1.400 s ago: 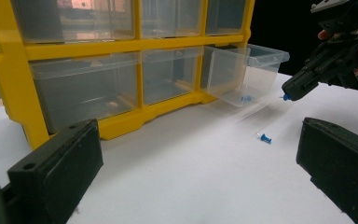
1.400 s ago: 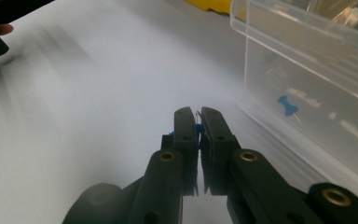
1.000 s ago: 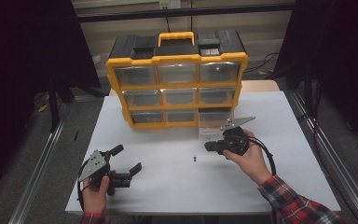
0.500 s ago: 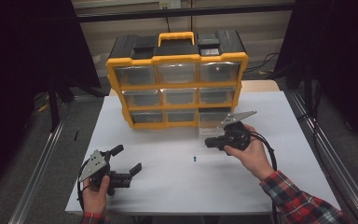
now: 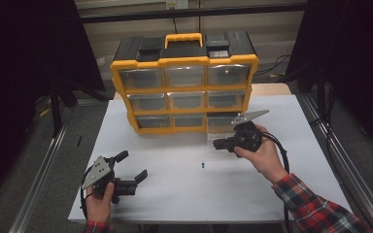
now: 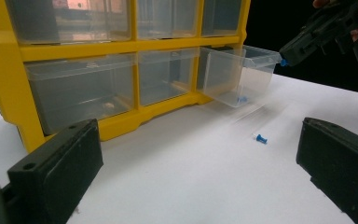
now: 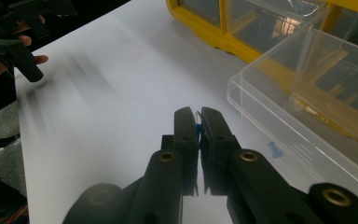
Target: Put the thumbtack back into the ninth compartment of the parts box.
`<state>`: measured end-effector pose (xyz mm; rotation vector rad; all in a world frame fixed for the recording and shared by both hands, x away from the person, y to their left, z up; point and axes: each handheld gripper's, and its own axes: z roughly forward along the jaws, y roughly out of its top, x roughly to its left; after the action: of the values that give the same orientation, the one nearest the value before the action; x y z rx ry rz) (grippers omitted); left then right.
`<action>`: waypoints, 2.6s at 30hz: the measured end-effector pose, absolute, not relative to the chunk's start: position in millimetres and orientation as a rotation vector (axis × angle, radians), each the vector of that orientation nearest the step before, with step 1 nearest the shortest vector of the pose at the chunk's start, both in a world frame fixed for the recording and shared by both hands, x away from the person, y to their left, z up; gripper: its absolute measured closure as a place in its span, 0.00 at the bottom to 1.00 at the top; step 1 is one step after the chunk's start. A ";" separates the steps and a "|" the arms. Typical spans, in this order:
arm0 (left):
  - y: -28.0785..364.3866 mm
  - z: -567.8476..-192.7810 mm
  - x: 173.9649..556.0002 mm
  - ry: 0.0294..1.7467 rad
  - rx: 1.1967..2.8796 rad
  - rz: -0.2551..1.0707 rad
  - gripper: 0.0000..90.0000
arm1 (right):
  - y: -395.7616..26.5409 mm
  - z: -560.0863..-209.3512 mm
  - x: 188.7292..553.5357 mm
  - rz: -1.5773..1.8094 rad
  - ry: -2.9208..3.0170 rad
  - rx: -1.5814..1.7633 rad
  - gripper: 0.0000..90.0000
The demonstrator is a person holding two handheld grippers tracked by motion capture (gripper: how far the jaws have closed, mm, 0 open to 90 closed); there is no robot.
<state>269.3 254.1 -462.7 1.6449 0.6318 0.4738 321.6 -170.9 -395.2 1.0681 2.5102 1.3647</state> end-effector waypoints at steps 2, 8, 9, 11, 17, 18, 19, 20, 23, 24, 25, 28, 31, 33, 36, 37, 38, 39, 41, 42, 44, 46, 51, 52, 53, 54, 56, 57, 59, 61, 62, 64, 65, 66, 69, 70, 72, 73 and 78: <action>253.7 -462.8 269.1 0.634 1.643 0.468 0.00 | -170.8 -393.3 321.8 1.355 2.517 1.073 0.96; 253.9 -462.8 269.1 0.633 1.645 0.469 0.00 | -171.6 -388.2 323.7 1.353 2.528 1.068 0.96; 253.6 -462.9 269.0 0.634 1.642 0.467 0.00 | -171.9 -387.3 324.4 1.355 2.527 1.061 0.96; 253.6 -462.9 269.2 0.632 1.645 0.469 0.00 | -172.8 -384.9 324.9 1.352 2.530 1.068 0.96; 250.3 -463.2 267.9 0.664 1.599 0.459 0.00 | -174.1 -379.4 328.0 1.364 2.528 1.051 0.96; 251.1 -463.0 268.2 0.656 1.609 0.464 0.00 | -174.3 -378.5 328.3 1.363 2.527 1.056 0.96; 250.9 -463.1 268.1 0.658 1.607 0.462 0.00 | -174.7 -377.8 328.8 1.368 2.524 1.057 0.96; 251.6 -462.9 268.2 0.652 1.615 0.466 0.00 | -175.2 -376.6 328.8 1.362 2.527 1.070 0.96; 250.9 -463.1 268.0 0.659 1.605 0.462 0.00 | -176.9 -374.9 331.1 1.365 2.518 1.069 0.96; 251.1 -463.1 268.0 0.660 1.607 0.463 0.00 | -177.8 -374.0 332.1 1.365 2.514 1.066 0.96; 250.9 -463.2 268.0 0.658 1.604 0.460 0.00 | -178.5 -373.2 332.6 1.369 2.511 1.067 0.96; 254.1 -462.7 269.2 0.629 1.644 0.476 0.00 | -179.8 -370.9 333.9 1.381 2.504 1.065 0.96; 250.6 -463.2 268.0 0.662 1.600 0.461 0.00 | -180.6 -367.7 334.8 1.371 2.499 1.076 0.96; 251.0 -463.2 268.1 0.659 1.604 0.463 0.00 | -181.7 -366.5 336.4 1.373 2.492 1.075 0.96; 254.2 -462.8 269.2 0.629 1.646 0.477 0.00 | -183.6 -364.4 338.4 1.374 2.481 1.091 0.96; 254.2 -462.8 269.3 0.629 1.646 0.477 0.00 | -184.1 -364.2 339.7 1.376 2.474 1.085 0.96; 254.2 -462.8 269.3 0.629 1.646 0.477 0.00 | -184.8 -363.6 340.3 1.372 2.474 1.090 0.96; 253.8 -462.9 269.2 0.634 1.637 0.473 0.00 | -185.4 -363.1 341.1 1.370 2.469 1.097 0.96; 252.8 -463.1 268.9 0.642 1.623 0.468 0.00 | -186.3 -362.0 342.2 1.370 2.464 1.104 0.96; 253.1 -463.0 268.9 0.639 1.628 0.468 0.00 | -186.6 -362.0 343.4 1.377 2.463 1.087 0.96; 252.4 -463.2 268.7 0.645 1.618 0.463 0.00 | -187.1 -361.1 343.9 1.360 2.463 1.101 0.96; 253.2 -463.1 269.0 0.639 1.631 0.470 0.00 | -187.9 -360.8 346.0 1.350 2.457 1.106 0.96; 252.8 -463.2 268.9 0.647 1.619 0.468 0.00 | -191.5 -359.0 351.8 1.358 2.431 1.108 0.96; 253.2 -463.2 269.0 0.647 1.624 0.472 0.00 | -192.2 -358.5 352.3 1.355 2.428 1.126 0.96; 253.0 -463.2 269.0 0.645 1.622 0.469 0.00 | -192.6 -358.7 353.6 1.357 2.422 1.126 0.96; 253.0 -463.2 269.0 0.646 1.622 0.471 0.00 | -192.9 -358.6 354.4 1.350 2.420 1.134 0.96; 253.0 -463.3 269.1 0.645 1.624 0.467 0.00 | -193.5 -359.1 356.3 1.343 2.419 1.144 0.96; 252.8 -463.3 269.0 0.646 1.622 0.467 0.00 | -194.0 -359.9 357.8 1.344 2.414 1.144 0.96; 252.8 -463.2 268.9 0.644 1.621 0.466 0.00 | -194.7 -361.2 360.1 1.345 2.401 1.170 0.96; 251.2 -463.6 268.3 0.663 1.596 0.453 0.00 | -195.8 -362.8 362.7 1.338 2.397 1.166 0.96; 251.3 -463.6 268.3 0.661 1.598 0.453 0.00 | -195.9 -363.5 363.7 1.331 2.391 1.171 0.96; 251.3 -463.6 268.3 0.662 1.597 0.452 0.00 | -196.1 -365.4 365.5 1.319 2.390 1.183 0.96; 251.3 -463.6 268.3 0.662 1.597 0.452 0.00 | -196.5 -366.2 366.3 1.313 2.391 1.185 0.96; 251.3 -463.6 268.3 0.662 1.598 0.452 0.00 | -196.4 -367.0 367.2 1.307 2.386 1.191 0.96; 255.5 -462.5 269.1 0.639 1.647 0.485 0.00 | -197.1 -368.9 369.5 1.306 2.379 1.201 0.96; 255.3 -462.6 269.0 0.640 1.641 0.484 0.00 | -196.8 -369.5 369.8 1.295 2.378 1.205 0.96; 256.2 -462.5 269.3 0.634 1.651 0.489 0.00 | -196.7 -371.7 371.0 1.278 2.379 1.201 0.96; 256.4 -462.4 269.3 0.632 1.653 0.489 0.00 | -196.9 -372.7 371.6 1.271 2.377 1.205 0.96; 256.1 -462.5 269.3 0.634 1.649 0.488 0.00 | -198.1 -377.6 373.7 1.249 2.374 1.213 0.96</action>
<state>269.3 256.1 -462.5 1.6493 0.6341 0.4877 373.7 -198.1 -377.6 1.2130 2.3737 1.2493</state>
